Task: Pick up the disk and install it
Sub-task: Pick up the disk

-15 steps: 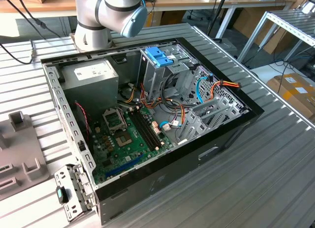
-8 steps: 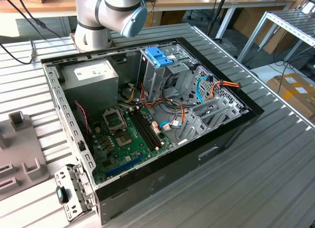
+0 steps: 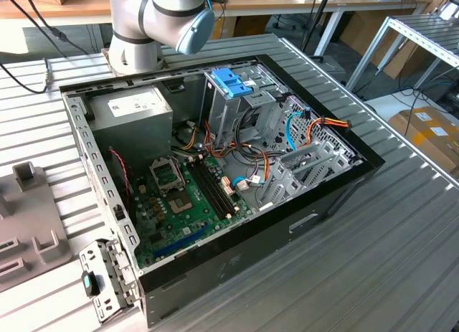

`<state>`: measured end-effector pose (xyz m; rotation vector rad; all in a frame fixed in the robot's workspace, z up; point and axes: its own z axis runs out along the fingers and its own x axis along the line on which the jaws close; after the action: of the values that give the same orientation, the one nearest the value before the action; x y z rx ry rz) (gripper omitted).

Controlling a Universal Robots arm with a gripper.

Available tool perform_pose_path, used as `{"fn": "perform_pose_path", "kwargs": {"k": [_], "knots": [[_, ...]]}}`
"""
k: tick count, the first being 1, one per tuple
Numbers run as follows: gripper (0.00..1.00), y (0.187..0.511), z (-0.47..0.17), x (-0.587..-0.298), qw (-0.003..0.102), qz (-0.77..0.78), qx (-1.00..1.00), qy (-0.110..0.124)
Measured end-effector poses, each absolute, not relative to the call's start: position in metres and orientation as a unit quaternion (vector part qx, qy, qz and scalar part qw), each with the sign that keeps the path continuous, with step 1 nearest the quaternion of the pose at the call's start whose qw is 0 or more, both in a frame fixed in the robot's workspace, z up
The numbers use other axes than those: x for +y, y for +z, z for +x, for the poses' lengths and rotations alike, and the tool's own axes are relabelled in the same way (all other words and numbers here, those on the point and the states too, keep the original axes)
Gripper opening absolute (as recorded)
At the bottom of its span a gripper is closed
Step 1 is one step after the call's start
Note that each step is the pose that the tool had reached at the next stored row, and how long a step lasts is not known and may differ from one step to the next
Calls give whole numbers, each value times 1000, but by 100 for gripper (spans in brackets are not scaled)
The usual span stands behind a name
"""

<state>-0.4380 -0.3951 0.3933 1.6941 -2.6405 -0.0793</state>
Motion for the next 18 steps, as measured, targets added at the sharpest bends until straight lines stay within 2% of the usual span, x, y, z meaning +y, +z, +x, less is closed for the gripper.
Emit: {"fn": "perform_pose_path", "kwargs": {"k": [18], "knots": [[11,393,-438,-395,2,564,-826,-25]]}}
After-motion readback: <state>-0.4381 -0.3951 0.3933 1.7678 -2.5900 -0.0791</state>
